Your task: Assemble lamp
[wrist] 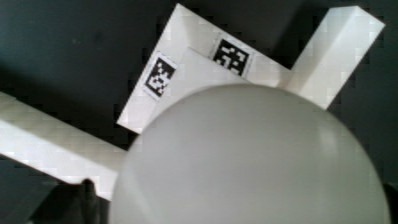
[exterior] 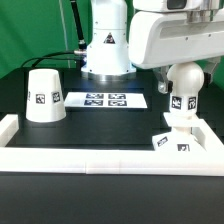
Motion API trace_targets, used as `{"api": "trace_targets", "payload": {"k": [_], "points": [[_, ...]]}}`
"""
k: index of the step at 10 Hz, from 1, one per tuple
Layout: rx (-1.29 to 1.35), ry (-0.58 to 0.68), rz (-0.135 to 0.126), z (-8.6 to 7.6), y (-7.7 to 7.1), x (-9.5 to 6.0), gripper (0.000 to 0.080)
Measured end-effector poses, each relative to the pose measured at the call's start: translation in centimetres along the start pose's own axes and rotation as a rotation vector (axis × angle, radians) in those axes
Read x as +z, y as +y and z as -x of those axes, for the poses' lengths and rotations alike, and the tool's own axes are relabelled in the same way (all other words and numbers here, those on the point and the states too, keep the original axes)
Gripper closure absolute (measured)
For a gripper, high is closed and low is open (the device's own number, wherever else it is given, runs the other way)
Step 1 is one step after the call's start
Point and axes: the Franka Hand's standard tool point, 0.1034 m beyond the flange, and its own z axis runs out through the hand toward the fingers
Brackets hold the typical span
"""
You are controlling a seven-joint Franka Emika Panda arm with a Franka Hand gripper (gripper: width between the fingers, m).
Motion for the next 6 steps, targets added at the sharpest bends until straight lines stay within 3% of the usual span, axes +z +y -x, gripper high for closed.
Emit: {"api": "trace_targets", "payload": {"k": [3,4,6], "points": [[0.016,0.003,0.000,-0.03,0.08,0.00,0.0100],[0.035,0.003,0.000,-0.02,0.09,0.02,0.0210],[0.035,0.003,0.000,-0.02,0.10,0.01,0.0223]]}}
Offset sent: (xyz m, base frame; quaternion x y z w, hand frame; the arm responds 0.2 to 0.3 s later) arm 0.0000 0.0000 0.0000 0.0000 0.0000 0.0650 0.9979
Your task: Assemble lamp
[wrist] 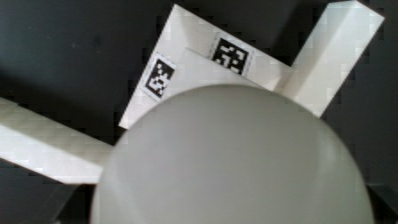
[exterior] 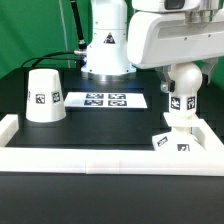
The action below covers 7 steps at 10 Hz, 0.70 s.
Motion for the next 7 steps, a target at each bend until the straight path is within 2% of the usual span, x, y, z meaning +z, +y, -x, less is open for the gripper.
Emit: {"api": "trace_targets", "payload": {"k": [3,7], "points": [[0.174,0.000,-0.002,0.00,-0.03,0.03,0.0223],[0.698,-0.013,-0.004,0.04,-0.09,0.13,0.0222]]}}
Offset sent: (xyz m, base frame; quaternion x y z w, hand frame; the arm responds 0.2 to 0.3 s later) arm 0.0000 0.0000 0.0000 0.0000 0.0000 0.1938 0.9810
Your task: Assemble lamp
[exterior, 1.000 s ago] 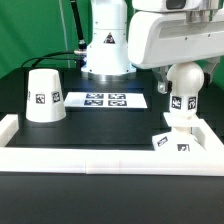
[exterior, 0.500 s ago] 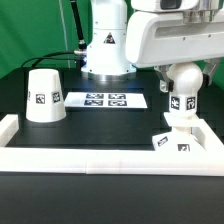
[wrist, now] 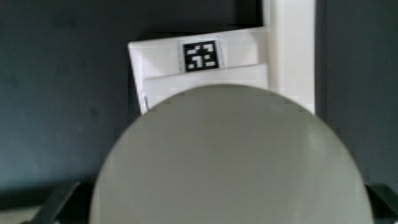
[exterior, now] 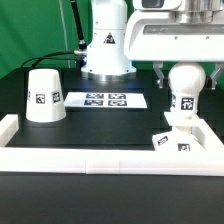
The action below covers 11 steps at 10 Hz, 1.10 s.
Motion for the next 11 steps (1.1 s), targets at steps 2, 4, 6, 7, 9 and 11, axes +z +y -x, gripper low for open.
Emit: {"api": "trace_targets", "payload": {"k": [2,4,6,7,9,11], "points": [[0.163,-0.004,-0.011,-0.44,0.17,0.02,0.0222],[0.335,-0.008,-0.026,-0.80,0.35,0.02,0.0220],[0.536,-0.032,-0.020,-0.46,0.29,0.06,0.0220],[0.620,-0.036,-0.017,-0.40,0.29,0.10,0.0220],[0.698,-0.035,-0.019,-0.54,0.47,0.08,0.0220],[0.735,-0.035,-0.020,-0.52,0.28,0.08,0.0196]]}}
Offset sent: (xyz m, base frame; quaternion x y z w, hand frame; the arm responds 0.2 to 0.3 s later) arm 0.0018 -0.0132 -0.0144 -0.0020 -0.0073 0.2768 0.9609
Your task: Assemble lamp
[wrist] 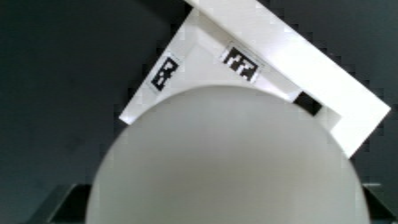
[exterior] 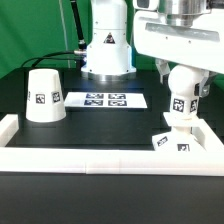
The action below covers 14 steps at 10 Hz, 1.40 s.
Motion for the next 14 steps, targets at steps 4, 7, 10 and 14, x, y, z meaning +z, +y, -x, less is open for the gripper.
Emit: {"api": "trace_targets", "payload": {"k": [4,7,10,14], "points": [[-0.118,0.000,0.001,0.2,-0.1,0.0,0.0102],[-0.362,0.000,0.001,0.3,-0.1,0.1,0.0101],[-0.612,0.002,0.002,0.4,-0.1,0.1,0.0101],[-0.978,0.024,0.005,1.3,-0.1,0.2,0.0101]]}}
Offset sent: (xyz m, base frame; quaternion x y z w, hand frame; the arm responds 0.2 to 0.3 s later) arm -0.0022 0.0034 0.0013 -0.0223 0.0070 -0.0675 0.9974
